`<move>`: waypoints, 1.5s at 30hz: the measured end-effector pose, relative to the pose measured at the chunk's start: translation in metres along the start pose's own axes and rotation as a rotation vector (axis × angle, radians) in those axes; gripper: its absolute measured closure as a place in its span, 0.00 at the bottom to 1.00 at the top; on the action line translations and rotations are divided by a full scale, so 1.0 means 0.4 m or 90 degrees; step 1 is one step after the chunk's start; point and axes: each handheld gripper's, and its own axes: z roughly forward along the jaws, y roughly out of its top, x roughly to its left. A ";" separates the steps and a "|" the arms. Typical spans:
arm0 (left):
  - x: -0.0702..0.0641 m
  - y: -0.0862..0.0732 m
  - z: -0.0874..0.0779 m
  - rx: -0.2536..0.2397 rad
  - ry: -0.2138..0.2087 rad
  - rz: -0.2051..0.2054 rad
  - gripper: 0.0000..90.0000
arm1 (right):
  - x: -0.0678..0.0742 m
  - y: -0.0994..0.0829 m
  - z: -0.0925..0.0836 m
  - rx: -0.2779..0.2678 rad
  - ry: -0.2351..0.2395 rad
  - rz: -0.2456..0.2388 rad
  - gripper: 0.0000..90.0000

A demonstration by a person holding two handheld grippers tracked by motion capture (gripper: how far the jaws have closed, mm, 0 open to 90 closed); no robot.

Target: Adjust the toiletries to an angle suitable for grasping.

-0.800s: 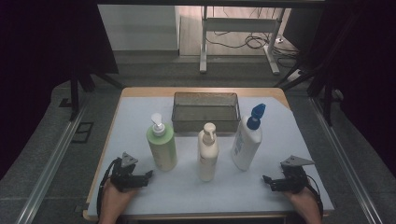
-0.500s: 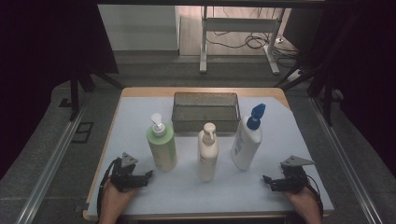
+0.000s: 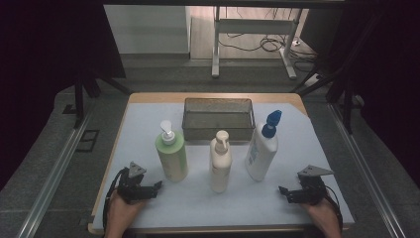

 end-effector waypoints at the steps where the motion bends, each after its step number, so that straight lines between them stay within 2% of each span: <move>1: 0.000 0.000 0.000 0.000 0.000 0.000 0.15 | 0.000 0.000 0.000 0.000 0.000 0.000 0.06; 10: 0.000 0.000 0.000 -0.001 -0.001 -0.001 0.15 | -0.001 0.012 -0.022 -0.023 0.004 0.002 0.09; 15: 0.001 0.000 0.000 -0.001 -0.001 -0.001 0.15 | 0.005 0.016 -0.028 -0.011 0.008 0.012 0.07; 16: 0.001 0.000 0.000 -0.001 -0.001 -0.001 0.15 | 0.006 0.016 -0.030 -0.013 0.013 0.016 0.08; 17: 0.001 0.000 0.000 -0.001 -0.001 -0.001 0.15 | 0.011 0.016 -0.034 -0.010 0.034 0.018 0.08; 19: 0.001 0.000 0.000 -0.001 -0.001 -0.001 0.15 | 0.015 0.017 -0.038 -0.011 0.032 0.010 0.10; 22: 0.001 0.000 0.000 -0.001 -0.001 -0.001 0.15 | 0.018 0.018 -0.042 -0.015 0.046 0.008 0.10; 25: 0.001 -0.001 0.000 -0.001 -0.001 -0.001 0.15 | 0.020 0.021 -0.045 -0.025 0.061 0.016 0.07; 26: 0.001 -0.001 0.000 -0.001 -0.001 -0.001 0.15 | 0.023 0.023 -0.044 -0.021 0.070 0.023 0.11; 27: 0.001 -0.001 0.000 -0.001 -0.001 -0.001 0.15 | 0.023 0.023 -0.044 -0.021 0.070 0.023 0.11; 28: 0.001 -0.001 0.000 -0.001 -0.001 -0.001 0.15 | 0.027 0.027 -0.042 -0.018 0.081 0.025 0.10; 33: 0.001 -0.001 0.000 -0.001 -0.001 -0.001 0.15 | 0.039 0.037 -0.041 -0.019 0.090 0.031 0.07; 34: 0.001 -0.001 0.000 -0.001 -0.001 -0.001 0.15 | 0.047 0.044 -0.043 -0.023 0.102 0.027 0.05; 35: 0.001 -0.001 0.000 -0.001 -0.001 -0.001 0.15 | 0.047 0.044 -0.043 -0.023 0.102 0.027 0.05; 36: 0.001 -0.001 0.000 -0.001 -0.001 -0.001 0.15 | 0.057 0.051 -0.045 -0.027 0.099 0.013 0.04; 38: 0.001 -0.001 0.000 -0.001 -0.001 -0.001 0.15 | 0.062 0.056 -0.046 -0.025 0.106 0.013 0.02; 39: 0.001 -0.001 0.000 -0.001 -0.001 -0.001 0.15 | 0.072 0.063 -0.046 -0.026 0.120 0.012 0.04; 44: 0.001 -0.001 0.000 -0.001 -0.001 -0.001 0.15 | 0.087 0.077 -0.046 -0.040 0.133 0.011 0.24; 45: 0.001 -0.001 0.000 -0.001 -0.001 -0.001 0.15 | 0.087 0.077 -0.046 -0.040 0.133 0.011 0.24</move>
